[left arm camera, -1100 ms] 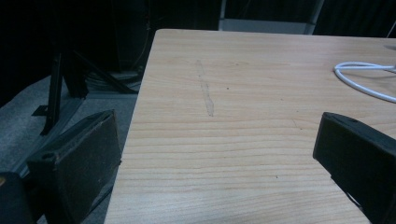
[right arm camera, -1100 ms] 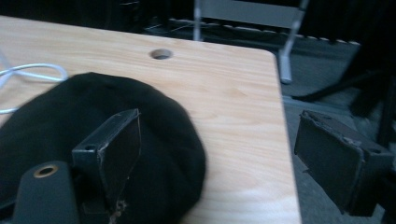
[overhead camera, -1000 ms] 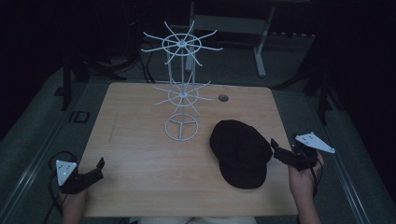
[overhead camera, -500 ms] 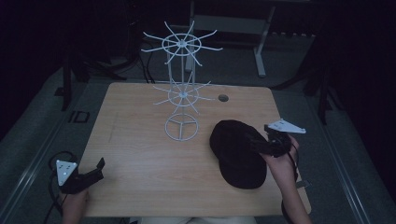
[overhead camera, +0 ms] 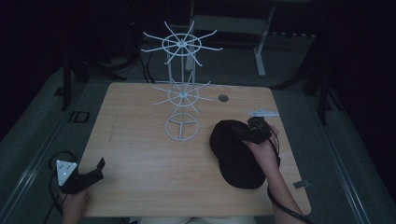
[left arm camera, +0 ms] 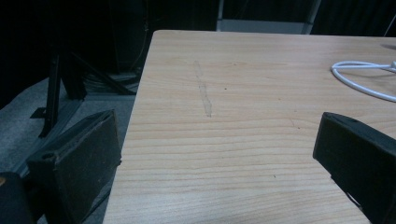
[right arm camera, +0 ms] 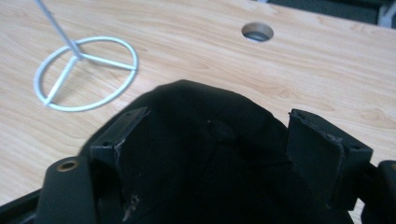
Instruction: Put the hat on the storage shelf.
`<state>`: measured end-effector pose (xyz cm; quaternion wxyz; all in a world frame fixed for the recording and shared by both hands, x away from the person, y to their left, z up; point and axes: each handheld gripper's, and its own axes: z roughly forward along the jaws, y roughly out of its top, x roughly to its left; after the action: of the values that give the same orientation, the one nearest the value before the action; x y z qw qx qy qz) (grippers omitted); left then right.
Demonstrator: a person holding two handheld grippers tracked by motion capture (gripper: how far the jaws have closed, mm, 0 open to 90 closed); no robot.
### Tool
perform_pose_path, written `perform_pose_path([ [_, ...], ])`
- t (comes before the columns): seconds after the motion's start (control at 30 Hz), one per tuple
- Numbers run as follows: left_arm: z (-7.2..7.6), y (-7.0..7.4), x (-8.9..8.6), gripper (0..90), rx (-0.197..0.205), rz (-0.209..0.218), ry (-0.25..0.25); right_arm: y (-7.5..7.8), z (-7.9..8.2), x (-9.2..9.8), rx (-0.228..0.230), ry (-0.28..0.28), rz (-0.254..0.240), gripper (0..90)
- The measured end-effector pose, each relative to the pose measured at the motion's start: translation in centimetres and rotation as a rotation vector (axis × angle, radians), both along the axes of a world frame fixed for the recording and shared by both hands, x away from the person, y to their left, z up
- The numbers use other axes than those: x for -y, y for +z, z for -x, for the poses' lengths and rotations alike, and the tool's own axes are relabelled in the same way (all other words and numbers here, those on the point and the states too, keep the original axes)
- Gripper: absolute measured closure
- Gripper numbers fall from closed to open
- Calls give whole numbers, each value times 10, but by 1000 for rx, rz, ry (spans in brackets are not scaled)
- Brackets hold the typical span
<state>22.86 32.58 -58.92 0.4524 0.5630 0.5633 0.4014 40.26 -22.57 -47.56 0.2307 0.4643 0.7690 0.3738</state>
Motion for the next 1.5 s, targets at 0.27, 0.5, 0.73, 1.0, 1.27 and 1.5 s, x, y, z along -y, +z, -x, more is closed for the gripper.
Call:
perform_pose_path([
  [0.27, 0, 0, 0, 14, -2, 1, 0, -22, -18, -1, -91, -29, 44, 235],
  [0.5, 0, 0, -1, 14, -1, 4, 0, -38, -24, -3, -162, -20, 89, 357],
  [0.73, 0, 0, -1, 15, -1, 3, 1, -43, -22, -4, -167, 1, 85, 696],
  [1.0, 0, 0, -1, 15, -2, 3, 1, -33, -9, 2, -75, 21, 28, 777],
  [1.27, 0, 0, 0, 15, -2, 3, 2, -11, 4, 9, 15, 9, -7, 792],
  [1.5, 0, 0, 0, 15, -3, 2, 3, 5, 20, 20, 72, 16, -56, 794],
])
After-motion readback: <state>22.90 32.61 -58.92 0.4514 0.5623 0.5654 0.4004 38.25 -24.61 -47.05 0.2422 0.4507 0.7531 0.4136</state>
